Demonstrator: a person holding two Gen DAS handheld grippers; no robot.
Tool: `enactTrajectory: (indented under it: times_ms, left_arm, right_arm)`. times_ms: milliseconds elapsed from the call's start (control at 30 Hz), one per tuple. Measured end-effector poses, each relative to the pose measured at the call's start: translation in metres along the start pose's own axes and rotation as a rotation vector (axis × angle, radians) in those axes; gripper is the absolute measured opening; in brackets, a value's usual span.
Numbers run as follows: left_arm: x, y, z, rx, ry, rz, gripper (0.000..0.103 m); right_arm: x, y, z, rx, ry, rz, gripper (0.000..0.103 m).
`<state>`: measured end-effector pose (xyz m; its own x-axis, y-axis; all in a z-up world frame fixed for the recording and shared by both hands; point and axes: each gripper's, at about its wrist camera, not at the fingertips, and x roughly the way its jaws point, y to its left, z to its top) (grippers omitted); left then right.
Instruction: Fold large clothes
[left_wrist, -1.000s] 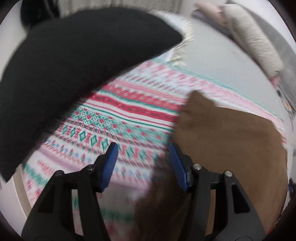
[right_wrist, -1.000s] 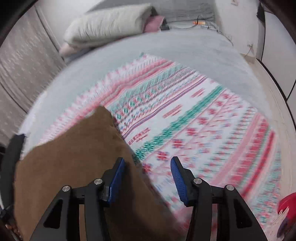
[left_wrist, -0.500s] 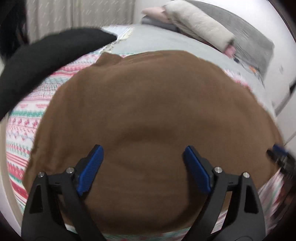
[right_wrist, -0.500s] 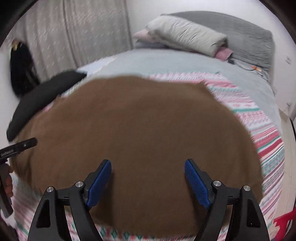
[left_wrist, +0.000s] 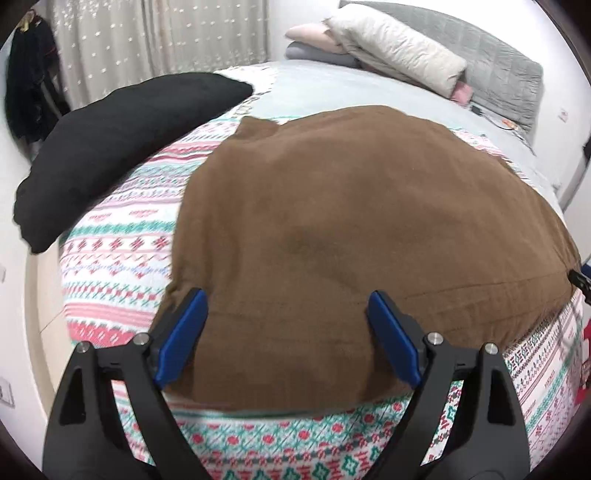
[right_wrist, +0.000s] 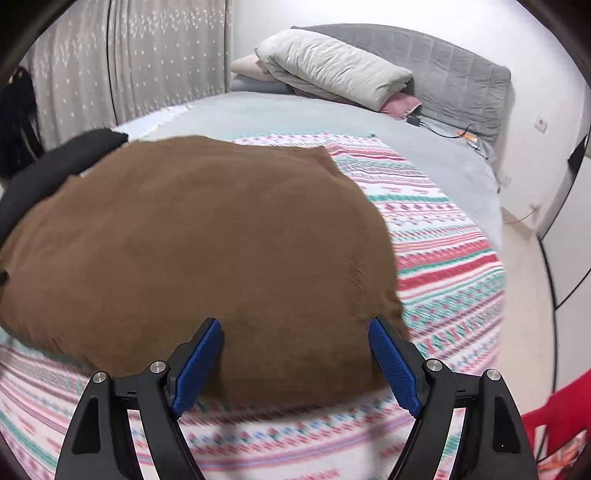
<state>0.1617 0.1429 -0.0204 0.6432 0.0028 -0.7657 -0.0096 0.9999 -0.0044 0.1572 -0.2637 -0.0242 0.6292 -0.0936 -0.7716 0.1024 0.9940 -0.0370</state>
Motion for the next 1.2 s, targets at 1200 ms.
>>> enactTrajectory:
  times_ms: [1200]
  left_arm:
    - [-0.049, -0.152, -0.035, 0.029, 0.094, 0.003, 0.098]
  right_arm:
    - [-0.072, 0.082, -0.023, 0.038, 0.103, 0.099, 0.089]
